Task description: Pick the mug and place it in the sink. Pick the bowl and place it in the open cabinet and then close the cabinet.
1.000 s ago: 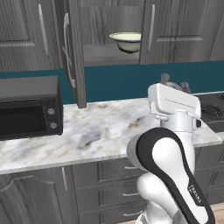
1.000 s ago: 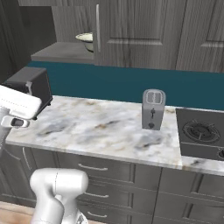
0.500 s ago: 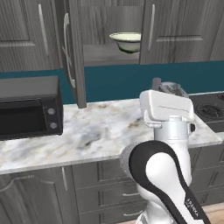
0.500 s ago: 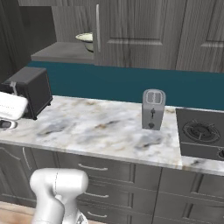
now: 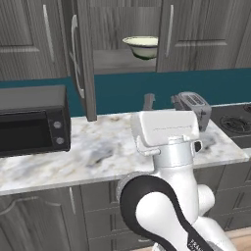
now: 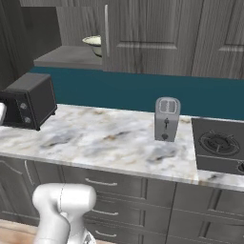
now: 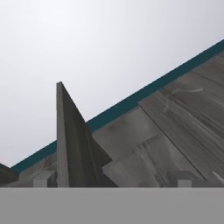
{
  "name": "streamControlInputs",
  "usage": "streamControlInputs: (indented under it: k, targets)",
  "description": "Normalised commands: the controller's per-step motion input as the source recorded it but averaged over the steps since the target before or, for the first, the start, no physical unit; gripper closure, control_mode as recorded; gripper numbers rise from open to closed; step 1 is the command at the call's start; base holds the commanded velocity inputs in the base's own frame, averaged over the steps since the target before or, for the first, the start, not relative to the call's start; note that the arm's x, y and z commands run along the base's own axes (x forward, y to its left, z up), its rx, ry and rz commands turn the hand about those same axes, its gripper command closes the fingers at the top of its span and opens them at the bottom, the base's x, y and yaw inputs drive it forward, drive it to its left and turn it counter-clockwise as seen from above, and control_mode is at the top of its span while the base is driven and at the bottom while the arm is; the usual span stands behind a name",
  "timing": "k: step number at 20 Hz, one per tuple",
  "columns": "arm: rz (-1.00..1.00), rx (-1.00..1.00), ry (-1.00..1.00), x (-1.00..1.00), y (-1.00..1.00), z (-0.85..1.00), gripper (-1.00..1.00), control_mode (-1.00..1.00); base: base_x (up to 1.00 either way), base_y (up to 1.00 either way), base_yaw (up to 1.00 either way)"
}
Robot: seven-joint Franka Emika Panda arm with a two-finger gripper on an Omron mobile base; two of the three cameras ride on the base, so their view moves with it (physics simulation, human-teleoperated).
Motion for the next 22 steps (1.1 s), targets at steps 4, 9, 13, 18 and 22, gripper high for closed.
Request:
streamControlInputs:
  k: [4,9,13,18,22]
  targets:
    - [-0.01,0.0,0.01,-0.26,0.77,0.0,-1.0,-1.0,0.0,0.0,0.0]
    - [-0.06,0.0,0.12,-0.01,0.48,0.0,-1.0,-1.0,0.0,0.0,0.0]
    - [-0.2,0.0,0.05,-0.12,0.5,0.0,-1.0,-1.0,0.0,0.0,0.0]
    - [-0.35,0.0,0.07,-0.49,0.32,0.02,-1.0,-1.0,0.0,0.0,0.0]
    - [-0.42,0.0,0.06,-0.71,0.13,0.0,-1.0,-1.0,0.0,0.0,0.0]
